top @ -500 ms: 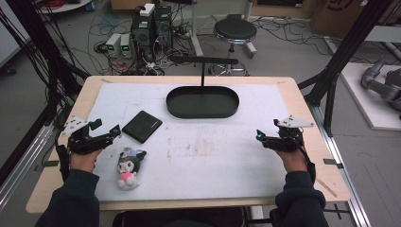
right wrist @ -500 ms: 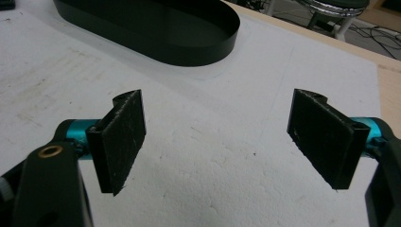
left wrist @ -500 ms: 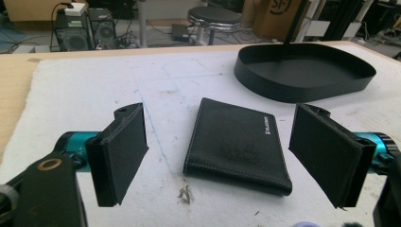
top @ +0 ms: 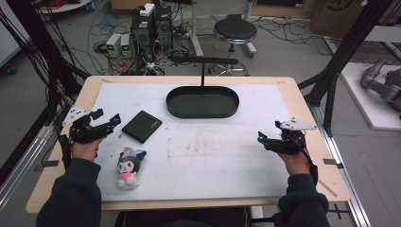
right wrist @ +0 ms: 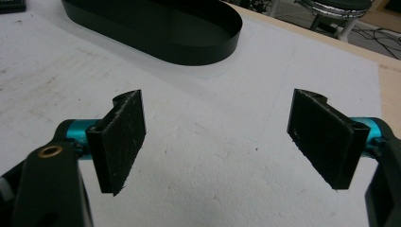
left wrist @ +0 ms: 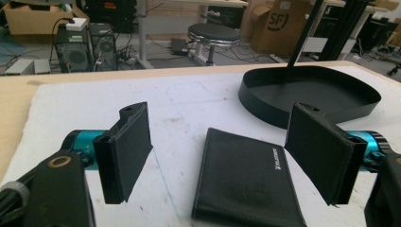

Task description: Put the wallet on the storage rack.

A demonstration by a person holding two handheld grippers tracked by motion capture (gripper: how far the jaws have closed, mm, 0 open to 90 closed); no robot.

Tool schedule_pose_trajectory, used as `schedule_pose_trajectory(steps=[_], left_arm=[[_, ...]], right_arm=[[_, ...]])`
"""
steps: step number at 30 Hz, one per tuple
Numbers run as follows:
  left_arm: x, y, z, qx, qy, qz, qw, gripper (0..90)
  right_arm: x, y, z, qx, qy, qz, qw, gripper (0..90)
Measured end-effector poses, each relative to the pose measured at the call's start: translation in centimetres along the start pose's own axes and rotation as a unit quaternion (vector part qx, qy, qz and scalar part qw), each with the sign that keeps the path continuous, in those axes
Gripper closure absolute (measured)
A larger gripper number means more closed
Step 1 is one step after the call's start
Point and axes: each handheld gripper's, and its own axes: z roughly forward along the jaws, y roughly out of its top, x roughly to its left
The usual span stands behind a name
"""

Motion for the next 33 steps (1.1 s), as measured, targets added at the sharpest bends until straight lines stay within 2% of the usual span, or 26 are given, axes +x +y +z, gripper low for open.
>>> schedule_pose_trajectory(steps=[3,7,8,11,12,13,14,15,17,18,21,22,24,25,28,29,30,31,33], left_arm=[[0.6,0.3,0.8,0.007,-0.011,-0.014,0.9998,20.2],[0.8,1.0,2.3,0.026,-0.034,-0.013,0.999,18.4],[0.8,1.2,3.1,0.041,-0.041,-0.014,0.9982,18.4],[1.0,1.2,5.1,0.081,-0.043,-0.009,0.9958,19.2],[1.1,0.9,5.8,0.098,-0.041,-0.006,0.9944,19.2],[1.3,0.1,7.2,0.13,-0.038,-0.007,0.9908,23.4],[1.3,0.1,7.2,0.13,-0.038,-0.007,0.9908,26.3],[1.4,-0.4,7.7,0.147,-0.038,-0.01,0.9883,29.2],[1.6,-1.3,8.5,0.182,-0.041,-0.015,0.9823,29.9],[1.7,-1.8,9.0,0.204,-0.049,-0.018,0.9776,32.7],[1.8,-2.2,9.1,0.223,-0.051,-0.015,0.9734,34.9],[1.8,-2.2,9.1,0.223,-0.051,-0.015,0.9734,35.9],[1.9,-2.4,9.2,0.237,-0.058,-0.017,0.9696,39.8],[2.0,-2.6,9.2,0.237,-0.062,-0.022,0.9693,40.1],[2.2,-2.9,9.0,0.229,-0.068,-0.03,0.9707,42.1],[2.2,-3.0,8.9,0.227,-0.095,-0.042,0.9683,54.6],[2.2,-3.0,8.9,0.227,-0.095,-0.042,0.9683,57.4],[2.1,-3.1,8.8,0.223,-0.091,-0.039,0.9698,57.8],[2.2,-3.1,8.8,0.222,-0.092,-0.04,0.9698,60.6]], right_arm=[[0.0,0.1,-0.3,-0.002,-0.003,-0.004,1.0,20.5],[0.2,0.3,-0.4,-0.006,-0.002,-0.001,1.0,20.5],[0.3,0.3,-0.4,-0.005,-0.001,-0.002,1.0,20.5],[0.5,0.4,0.0,-0.001,0.003,-0.006,1.0,20.5],[0.5,0.4,0.0,-0.001,0.003,-0.006,1.0,20.5],[0.5,0.4,0.1,0.001,0.004,-0.006,1.0,20.5],[0.5,0.4,0.1,0.0,0.005,-0.007,1.0,20.5],[0.5,0.4,0.1,0.0,0.006,-0.008,1.0,20.5],[0.5,0.4,0.1,0.001,0.006,-0.007,1.0,20.5],[0.4,0.3,0.0,0.001,0.005,-0.006,1.0,20.5],[0.2,0.1,-0.1,0.004,0.005,-0.005,1.0,20.5],[0.2,0.0,-0.1,0.004,0.004,-0.004,1.0,20.5],[0.2,-0.1,-0.1,0.005,0.006,-0.006,1.0,20.6],[0.3,-0.1,-0.2,0.006,0.006,-0.005,1.0,20.6],[0.3,0.0,-0.2,0.005,0.006,-0.006,0.9999,20.5],[0.4,0.0,-0.3,0.005,0.005,-0.008,0.9999,20.6],[0.4,0.0,-0.3,0.006,0.005,-0.007,0.9999,20.6],[0.4,0.0,-0.3,0.005,0.006,-0.009,0.9999,20.6],[0.4,0.0,-0.2,0.005,0.006,-0.01,0.9999,20.6]])
